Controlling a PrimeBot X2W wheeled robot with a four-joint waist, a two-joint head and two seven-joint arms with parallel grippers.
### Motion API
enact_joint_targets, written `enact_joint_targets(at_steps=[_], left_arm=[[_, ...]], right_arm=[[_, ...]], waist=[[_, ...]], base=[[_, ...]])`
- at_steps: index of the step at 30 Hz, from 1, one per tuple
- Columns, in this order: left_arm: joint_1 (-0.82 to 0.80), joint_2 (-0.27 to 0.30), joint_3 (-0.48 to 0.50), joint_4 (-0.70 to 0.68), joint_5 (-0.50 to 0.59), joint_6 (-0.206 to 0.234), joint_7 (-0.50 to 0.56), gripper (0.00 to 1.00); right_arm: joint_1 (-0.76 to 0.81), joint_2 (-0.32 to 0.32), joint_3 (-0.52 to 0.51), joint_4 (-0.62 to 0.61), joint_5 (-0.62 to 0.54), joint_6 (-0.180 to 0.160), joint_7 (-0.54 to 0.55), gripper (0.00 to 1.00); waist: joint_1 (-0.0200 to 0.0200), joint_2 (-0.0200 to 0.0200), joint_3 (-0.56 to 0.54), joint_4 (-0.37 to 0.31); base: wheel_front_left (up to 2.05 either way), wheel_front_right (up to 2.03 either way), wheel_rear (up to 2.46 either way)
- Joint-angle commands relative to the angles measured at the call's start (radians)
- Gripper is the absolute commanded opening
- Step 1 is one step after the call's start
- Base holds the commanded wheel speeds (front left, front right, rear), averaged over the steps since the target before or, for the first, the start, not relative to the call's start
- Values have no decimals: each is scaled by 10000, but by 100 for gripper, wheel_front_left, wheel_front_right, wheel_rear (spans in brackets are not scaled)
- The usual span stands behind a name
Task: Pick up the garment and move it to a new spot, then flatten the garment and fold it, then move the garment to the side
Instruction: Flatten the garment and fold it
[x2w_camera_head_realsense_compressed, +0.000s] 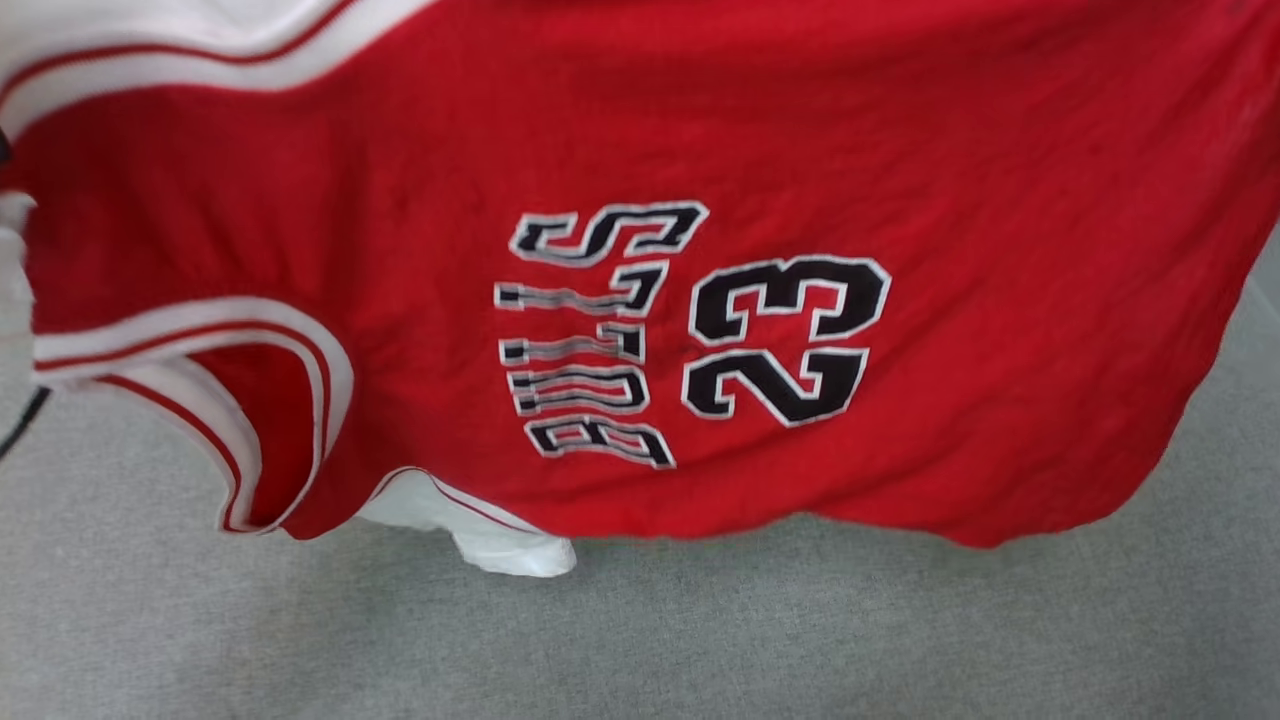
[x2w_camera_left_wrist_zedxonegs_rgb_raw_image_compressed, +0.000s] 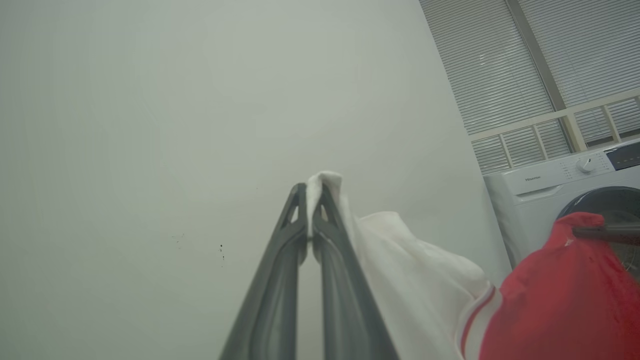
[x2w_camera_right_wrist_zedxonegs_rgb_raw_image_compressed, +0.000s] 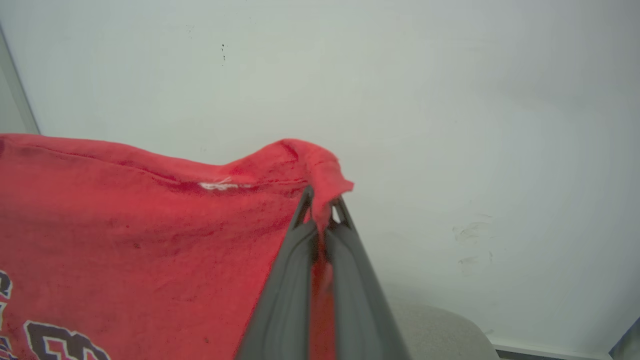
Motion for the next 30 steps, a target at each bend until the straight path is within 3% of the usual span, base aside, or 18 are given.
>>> enact_joint_targets(at_steps=[1, 8, 15, 22, 30], left_arm=[[-285, -26, 73, 140, -20, -71, 40, 0], [-2145, 69, 41, 1166, -26, -607, 443, 0], [-5187, 0, -273, 2953, 506, -1442, 912, 0], [-8695, -900, -1137, 5762, 1492, -2269, 877, 0], [-11407, -2016, -1980, 8615, 2297, -2597, -14, 0]], right_arm=[[-229, 96, -31, 1, 1, -4, -76, 0], [-1345, 260, -269, 314, -329, -4, -533, 0], [-3287, 777, -238, 1377, -959, -5, -1186, 0], [-5677, 1093, -113, 3150, -2089, -7, -2350, 0], [-7863, 1340, -177, 5587, -3230, -7, -4275, 0]], waist=[[1, 0, 289, -72], [1, 0, 1686, -110], [1, 0, 3406, -168], [1, 0, 4742, -46], [1, 0, 5662, 104]], base=[[0, 0, 0], [0, 0, 0], [0, 0, 0], [0, 0, 0], [0, 0, 0]])
